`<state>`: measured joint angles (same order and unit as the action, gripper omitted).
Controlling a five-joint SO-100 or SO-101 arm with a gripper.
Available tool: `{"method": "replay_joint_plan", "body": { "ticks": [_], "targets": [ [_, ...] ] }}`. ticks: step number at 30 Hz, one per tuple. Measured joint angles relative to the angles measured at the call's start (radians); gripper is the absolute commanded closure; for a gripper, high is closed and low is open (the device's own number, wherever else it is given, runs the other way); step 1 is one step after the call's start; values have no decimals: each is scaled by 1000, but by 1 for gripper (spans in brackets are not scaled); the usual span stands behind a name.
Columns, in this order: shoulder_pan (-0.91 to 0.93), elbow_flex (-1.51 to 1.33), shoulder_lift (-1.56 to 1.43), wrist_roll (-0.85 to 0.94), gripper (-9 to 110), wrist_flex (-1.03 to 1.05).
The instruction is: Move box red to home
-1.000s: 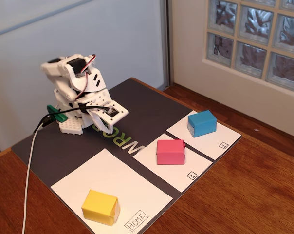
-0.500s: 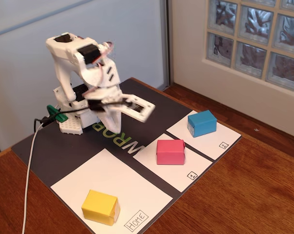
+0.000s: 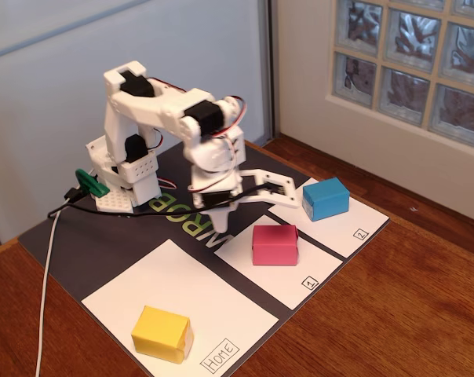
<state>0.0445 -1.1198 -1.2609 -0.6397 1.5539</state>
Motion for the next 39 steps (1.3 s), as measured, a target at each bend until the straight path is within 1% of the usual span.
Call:
{"method": "replay_joint_plan", "body": {
  "ticks": [5,9,12,23,30,33,39],
  "targets": [
    [-64,166,91,-150,102,46],
    [-104,219,112,-252,102,54],
    [-124,225,121,-293,102,54],
    [-193,238,196,-318,102,52],
    [-225,367,293,-318,102,63],
    [-229,442,331,-318,102,100],
    [-229,465,334,-328,102,114]
  ]
}}
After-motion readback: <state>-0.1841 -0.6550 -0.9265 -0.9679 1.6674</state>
